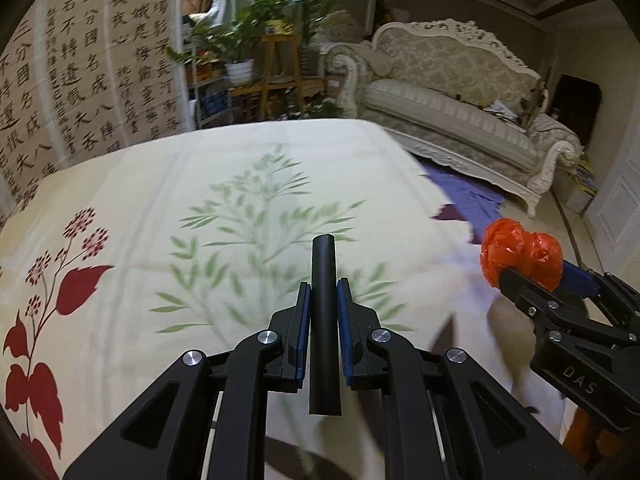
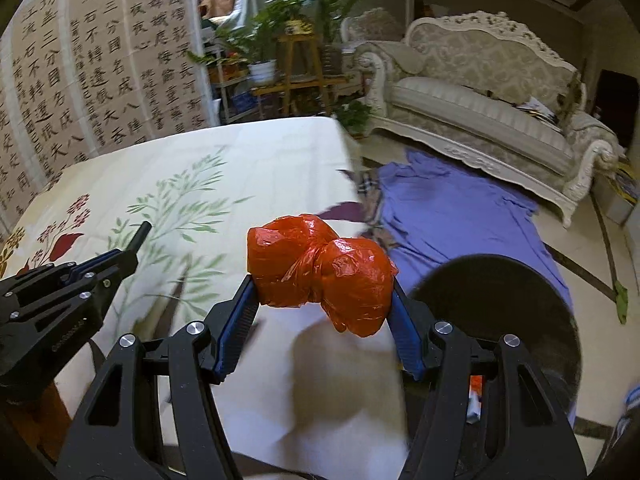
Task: Collect trash
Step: 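Carry the tube and red bag over the black bin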
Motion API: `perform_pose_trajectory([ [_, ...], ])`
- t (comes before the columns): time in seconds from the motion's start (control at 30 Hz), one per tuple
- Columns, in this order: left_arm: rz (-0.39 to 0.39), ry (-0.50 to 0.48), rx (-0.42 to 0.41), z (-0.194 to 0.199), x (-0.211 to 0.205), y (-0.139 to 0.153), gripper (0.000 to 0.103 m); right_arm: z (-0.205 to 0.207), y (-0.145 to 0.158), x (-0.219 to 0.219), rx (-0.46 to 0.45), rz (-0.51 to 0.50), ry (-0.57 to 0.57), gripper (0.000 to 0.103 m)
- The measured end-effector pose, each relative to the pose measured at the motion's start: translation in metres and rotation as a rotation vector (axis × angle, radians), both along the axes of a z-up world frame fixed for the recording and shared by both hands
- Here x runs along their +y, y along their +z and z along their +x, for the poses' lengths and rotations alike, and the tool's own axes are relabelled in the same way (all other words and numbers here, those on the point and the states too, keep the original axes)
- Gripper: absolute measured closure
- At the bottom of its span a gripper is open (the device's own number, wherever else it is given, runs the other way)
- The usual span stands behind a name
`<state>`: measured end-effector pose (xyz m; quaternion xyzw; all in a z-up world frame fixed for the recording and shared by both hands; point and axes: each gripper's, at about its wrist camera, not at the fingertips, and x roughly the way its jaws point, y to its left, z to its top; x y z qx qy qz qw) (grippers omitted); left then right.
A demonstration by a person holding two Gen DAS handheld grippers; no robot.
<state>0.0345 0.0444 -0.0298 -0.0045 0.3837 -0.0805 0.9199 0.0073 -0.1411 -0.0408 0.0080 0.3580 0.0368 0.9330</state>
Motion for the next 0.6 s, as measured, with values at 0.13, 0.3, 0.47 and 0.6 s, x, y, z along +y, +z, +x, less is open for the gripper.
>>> perform_pose_trajectory([
  [0.13, -0.009, -0.059, -0.017, -0.004, -0.028, 0.006, 0.089, -0.009, 0.002, -0.026, -0.010, -0.009, -0.066, 0.042],
  [0.3, -0.018, -0.133, -0.033, -0.007, -0.064, 0.012, 0.089, -0.021, 0.005, -0.061, -0.027, -0.031, -0.156, 0.042],
  [0.47, -0.016, -0.210, -0.054, -0.008, -0.100, 0.016, 0.089, -0.030, 0.003, -0.097, -0.032, -0.043, -0.242, 0.042],
  [0.6, -0.017, -0.261, -0.062, -0.010, -0.125, 0.016, 0.089, -0.032, -0.002, -0.118, -0.029, -0.050, -0.293, 0.042],
])
